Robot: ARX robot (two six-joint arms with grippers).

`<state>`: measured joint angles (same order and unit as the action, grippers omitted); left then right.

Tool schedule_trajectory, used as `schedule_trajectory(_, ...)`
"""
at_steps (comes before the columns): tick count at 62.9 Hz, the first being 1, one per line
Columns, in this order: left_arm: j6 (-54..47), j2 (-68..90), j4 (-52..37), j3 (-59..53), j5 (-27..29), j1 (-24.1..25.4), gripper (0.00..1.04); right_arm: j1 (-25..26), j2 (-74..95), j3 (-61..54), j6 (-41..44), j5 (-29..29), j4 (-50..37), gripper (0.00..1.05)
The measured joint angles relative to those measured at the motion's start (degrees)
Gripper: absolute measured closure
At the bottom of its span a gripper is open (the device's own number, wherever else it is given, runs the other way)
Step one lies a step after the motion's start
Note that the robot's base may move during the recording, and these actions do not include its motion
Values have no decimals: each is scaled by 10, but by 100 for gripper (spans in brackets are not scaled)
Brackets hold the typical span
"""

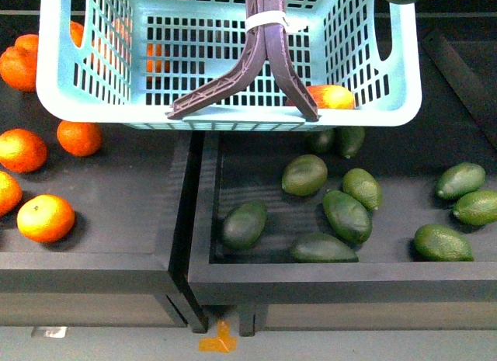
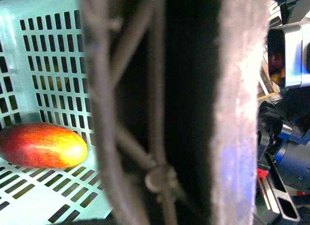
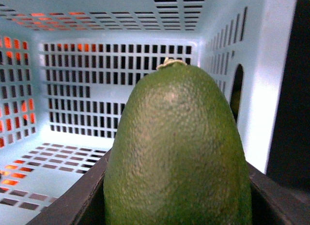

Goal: Pick mango and avocado into basket

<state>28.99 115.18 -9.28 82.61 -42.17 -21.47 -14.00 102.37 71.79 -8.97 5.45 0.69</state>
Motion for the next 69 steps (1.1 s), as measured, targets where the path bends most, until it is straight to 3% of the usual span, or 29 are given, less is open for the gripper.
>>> schedule_trajectory(15,-2,0,0,0,0,0,93,9,8,-1,-20,1,-23,7)
schedule_trajectory(31,-1,0,0,0,3,0,93,57,-104,-99,17,-25,-107,9)
schedule_trajectory(45,0,0,0,0,2,0,93,95,-325,-272,31,-49,-62,9)
schedule_trajectory(53,0,0,0,0,-2,-2,93,95,-347,-383,66,-94,-275,26)
schedule_trajectory(55,0,0,0,0,-2,-3,93,96,-355,-427,72,-95,-345,35)
schedule_trajectory(64,2,1,0,0,0,-1,93,103,-403,-496,81,-89,-405,57)
schedule_trajectory(69,0,1,0,0,0,-1,93,128,-435,-536,85,-57,-412,75)
